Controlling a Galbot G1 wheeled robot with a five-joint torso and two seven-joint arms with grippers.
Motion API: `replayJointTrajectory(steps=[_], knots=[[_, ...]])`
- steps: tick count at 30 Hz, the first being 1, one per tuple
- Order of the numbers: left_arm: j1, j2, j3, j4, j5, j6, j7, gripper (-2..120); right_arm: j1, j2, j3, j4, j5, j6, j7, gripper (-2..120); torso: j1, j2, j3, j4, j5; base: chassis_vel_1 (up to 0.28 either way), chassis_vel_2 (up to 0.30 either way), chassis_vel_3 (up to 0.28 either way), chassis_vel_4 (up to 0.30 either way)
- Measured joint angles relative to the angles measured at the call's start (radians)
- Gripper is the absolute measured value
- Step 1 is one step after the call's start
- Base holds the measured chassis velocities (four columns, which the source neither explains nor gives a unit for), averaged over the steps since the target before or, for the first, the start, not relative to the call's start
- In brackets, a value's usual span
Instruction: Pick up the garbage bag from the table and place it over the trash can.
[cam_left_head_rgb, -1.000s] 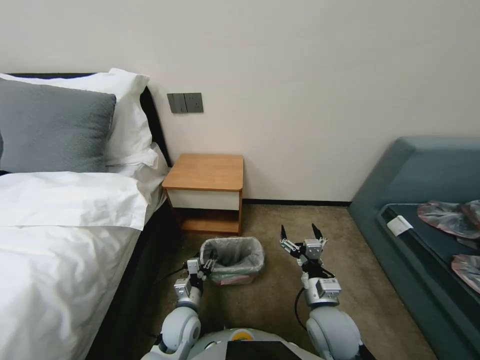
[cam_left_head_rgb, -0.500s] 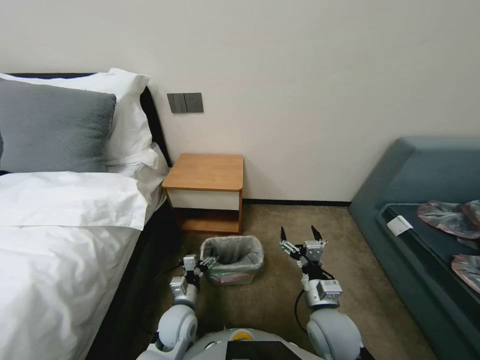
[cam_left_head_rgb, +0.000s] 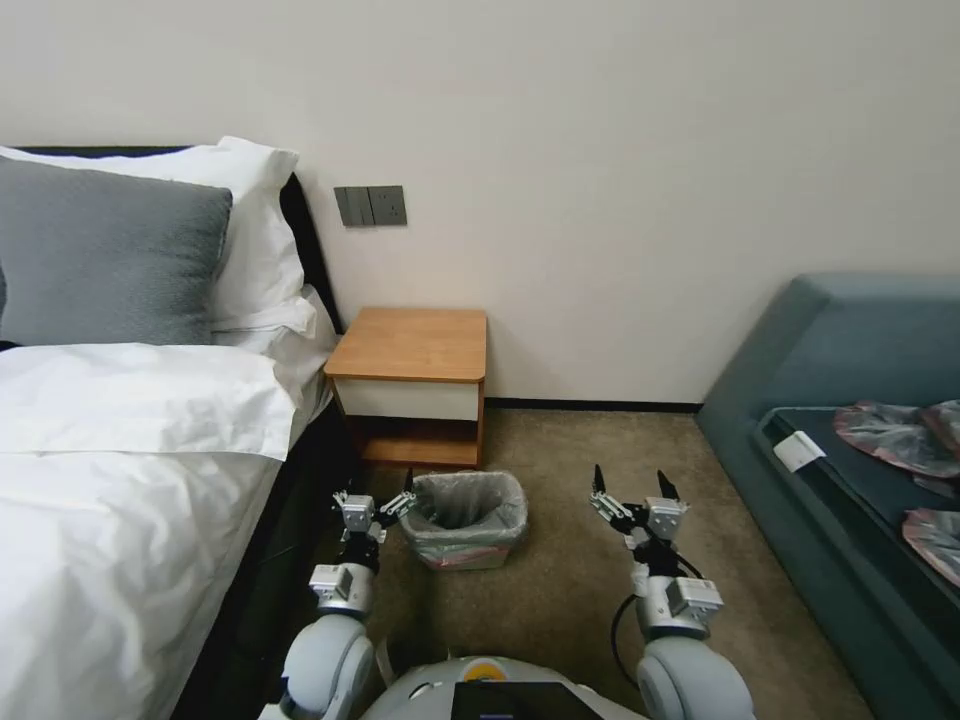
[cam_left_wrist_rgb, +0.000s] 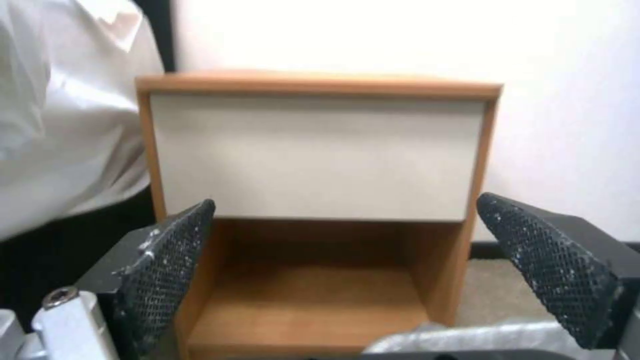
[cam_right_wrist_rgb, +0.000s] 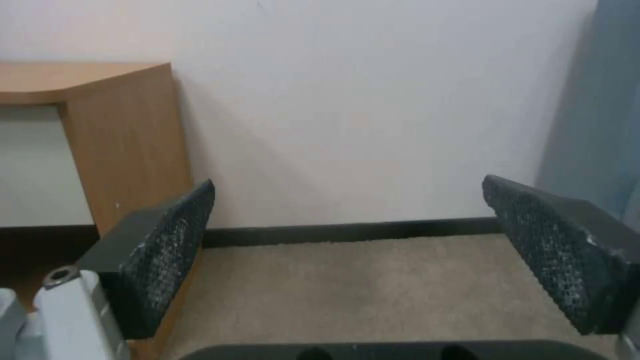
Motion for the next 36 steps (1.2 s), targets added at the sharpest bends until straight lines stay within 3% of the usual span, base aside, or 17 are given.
replayJointTrajectory(steps=[5, 36], knots=[[0.057, -0.006, -0.031, -0.061, -0.002, 0.021, 0.015, 100, -0.004, 0.001, 0.01, 0.001, 0.009, 0.017, -0.009, 100, 0.0, 0.0, 0.0, 0.0005, 0.0002, 0.0, 0.0, 0.0, 0.0], [0.058, -0.006, -0.032, -0.061, -0.006, 0.03, 0.013, 100, -0.002, 0.001, 0.009, 0.0, 0.009, 0.017, -0.011, 100, 0.0, 0.0, 0.0, 0.0001, 0.0, 0.0, 0.0, 0.0, 0.0]])
